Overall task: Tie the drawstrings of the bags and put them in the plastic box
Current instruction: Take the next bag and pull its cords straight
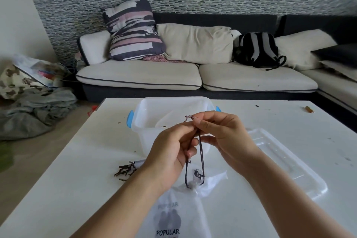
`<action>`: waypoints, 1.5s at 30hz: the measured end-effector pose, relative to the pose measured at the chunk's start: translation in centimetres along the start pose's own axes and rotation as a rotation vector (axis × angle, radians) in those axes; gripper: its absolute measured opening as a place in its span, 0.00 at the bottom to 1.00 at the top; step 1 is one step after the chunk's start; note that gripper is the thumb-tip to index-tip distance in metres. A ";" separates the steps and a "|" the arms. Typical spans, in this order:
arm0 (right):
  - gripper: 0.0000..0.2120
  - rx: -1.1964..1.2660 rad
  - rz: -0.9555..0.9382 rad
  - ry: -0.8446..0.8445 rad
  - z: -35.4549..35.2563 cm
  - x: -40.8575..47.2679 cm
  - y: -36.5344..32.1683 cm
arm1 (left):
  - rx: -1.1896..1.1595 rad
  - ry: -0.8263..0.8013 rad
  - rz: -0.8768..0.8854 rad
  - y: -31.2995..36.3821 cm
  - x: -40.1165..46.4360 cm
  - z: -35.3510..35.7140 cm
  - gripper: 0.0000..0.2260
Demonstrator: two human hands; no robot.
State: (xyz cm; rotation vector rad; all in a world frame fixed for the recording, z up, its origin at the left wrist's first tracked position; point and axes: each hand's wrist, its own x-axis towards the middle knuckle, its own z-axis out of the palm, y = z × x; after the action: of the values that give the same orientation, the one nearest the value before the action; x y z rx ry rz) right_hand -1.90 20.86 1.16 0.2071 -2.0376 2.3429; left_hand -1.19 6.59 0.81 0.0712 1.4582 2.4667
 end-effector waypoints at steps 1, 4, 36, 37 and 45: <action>0.15 -0.003 0.009 0.012 0.0 0.0 -0.1 | 0.027 -0.013 0.008 0.1 -0.1 -0.1 0.12; 0.13 -0.017 0.019 0.003 0.1 0.1 0.0 | 0.187 0.007 0.072 -0.2 -0.2 -0.5 0.05; 0.33 -0.065 0.616 -0.242 -0.1 -0.4 -0.8 | 0.059 -0.106 0.256 1.4 -0.1 -1.8 0.06; 0.31 -0.034 0.619 -0.241 0.0 -0.4 -0.9 | 0.067 -0.114 0.253 1.3 -0.2 -1.6 0.07; 0.19 0.264 0.690 -0.182 1.2 -0.8 0.0 | 0.376 -0.196 0.369 1.7 -0.5 -2.0 0.05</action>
State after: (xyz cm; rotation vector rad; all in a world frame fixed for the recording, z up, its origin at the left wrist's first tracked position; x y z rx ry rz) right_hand -0.96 19.76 1.26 -0.3552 -2.1153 3.0939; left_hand -1.45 4.00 1.36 0.6921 1.9367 2.3194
